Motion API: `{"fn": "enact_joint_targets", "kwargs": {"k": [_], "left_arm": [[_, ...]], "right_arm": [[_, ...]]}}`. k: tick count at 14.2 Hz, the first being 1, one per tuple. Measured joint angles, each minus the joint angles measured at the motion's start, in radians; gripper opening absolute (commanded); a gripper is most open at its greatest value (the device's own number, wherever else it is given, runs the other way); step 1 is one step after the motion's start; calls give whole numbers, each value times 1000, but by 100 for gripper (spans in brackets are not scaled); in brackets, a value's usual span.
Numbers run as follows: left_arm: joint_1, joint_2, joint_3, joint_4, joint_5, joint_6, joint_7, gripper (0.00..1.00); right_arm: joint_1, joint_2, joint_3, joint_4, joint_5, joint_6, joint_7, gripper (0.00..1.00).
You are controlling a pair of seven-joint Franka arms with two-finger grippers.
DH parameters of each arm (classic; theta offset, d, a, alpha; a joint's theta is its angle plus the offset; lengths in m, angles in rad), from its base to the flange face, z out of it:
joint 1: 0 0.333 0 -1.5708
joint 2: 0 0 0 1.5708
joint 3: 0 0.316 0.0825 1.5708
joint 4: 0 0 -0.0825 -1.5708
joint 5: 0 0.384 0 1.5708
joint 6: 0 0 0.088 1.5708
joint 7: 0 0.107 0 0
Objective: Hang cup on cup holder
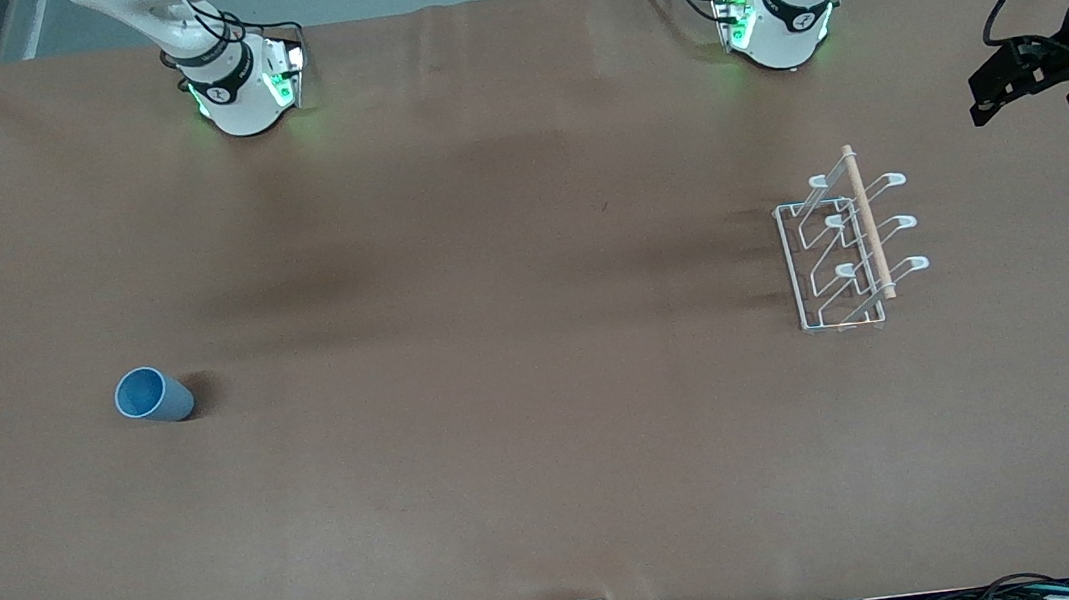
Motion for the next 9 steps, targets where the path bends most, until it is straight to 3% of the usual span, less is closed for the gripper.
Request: {"fn": "enact_joint_targets", "kwargs": {"k": [9], "left_arm": [[-1,0,-1,11,0,0,0,100]], "right_arm": [[-2,4,-2,-37,0,33,0,100]]}}
